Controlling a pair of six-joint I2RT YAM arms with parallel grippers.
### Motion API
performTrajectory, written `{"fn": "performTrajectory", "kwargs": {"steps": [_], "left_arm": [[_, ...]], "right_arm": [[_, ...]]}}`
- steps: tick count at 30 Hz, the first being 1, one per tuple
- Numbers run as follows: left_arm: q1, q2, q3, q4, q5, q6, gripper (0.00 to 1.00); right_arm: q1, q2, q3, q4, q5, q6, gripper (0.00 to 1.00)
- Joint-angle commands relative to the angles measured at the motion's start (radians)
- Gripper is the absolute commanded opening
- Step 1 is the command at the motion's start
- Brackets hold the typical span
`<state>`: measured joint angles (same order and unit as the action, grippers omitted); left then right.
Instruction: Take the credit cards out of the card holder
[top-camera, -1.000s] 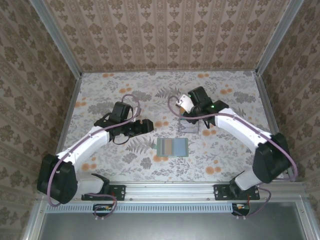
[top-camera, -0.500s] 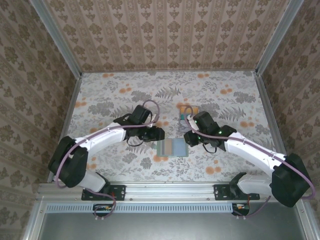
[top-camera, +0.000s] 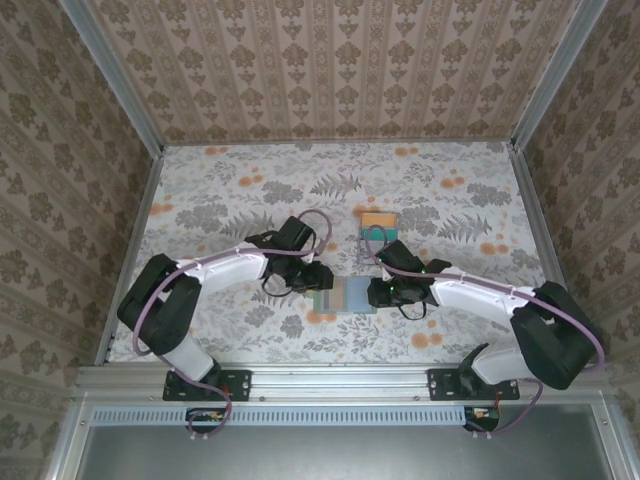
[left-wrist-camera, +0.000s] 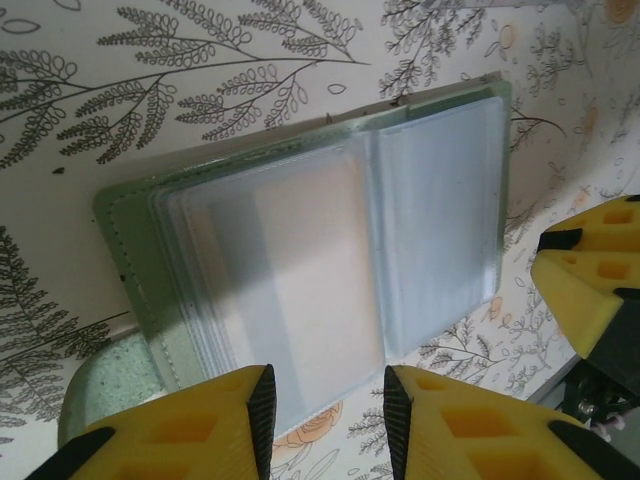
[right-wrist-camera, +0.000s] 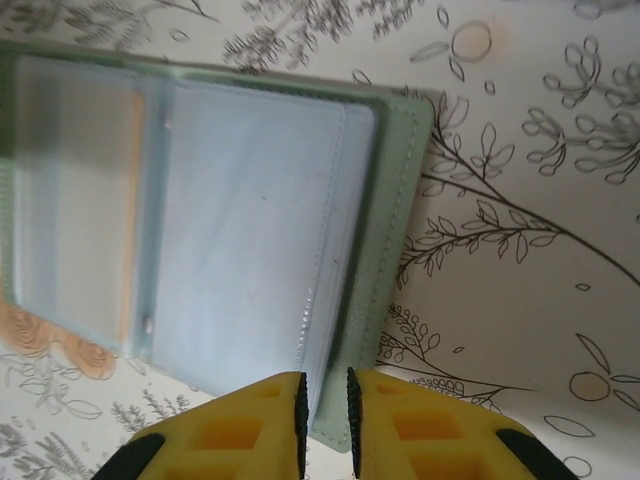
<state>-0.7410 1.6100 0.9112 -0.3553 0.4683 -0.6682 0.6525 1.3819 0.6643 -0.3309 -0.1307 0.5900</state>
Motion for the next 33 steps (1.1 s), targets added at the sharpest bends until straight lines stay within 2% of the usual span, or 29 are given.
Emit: {"fn": "performTrajectory", "kwargs": {"steps": [1,19,33], "left_arm": [[-0.006,0.013,-0.015,-0.013,-0.007,0.019,0.37],[-0.008,0.066,-0.028,-0.022,-0.014,0.038,0.36],[-0.017,0.089,-0.017,0.018,0.026,0.055,0.36]], "right_arm": [[0.011,0.052,0.027,-0.006,0.055,0.056,0.23],[0.039,0.132,0.027,0.03,0.078,0.093,0.22],[0.047,0.144,0.035,0.03,0.073,0.096,0.22]]}}
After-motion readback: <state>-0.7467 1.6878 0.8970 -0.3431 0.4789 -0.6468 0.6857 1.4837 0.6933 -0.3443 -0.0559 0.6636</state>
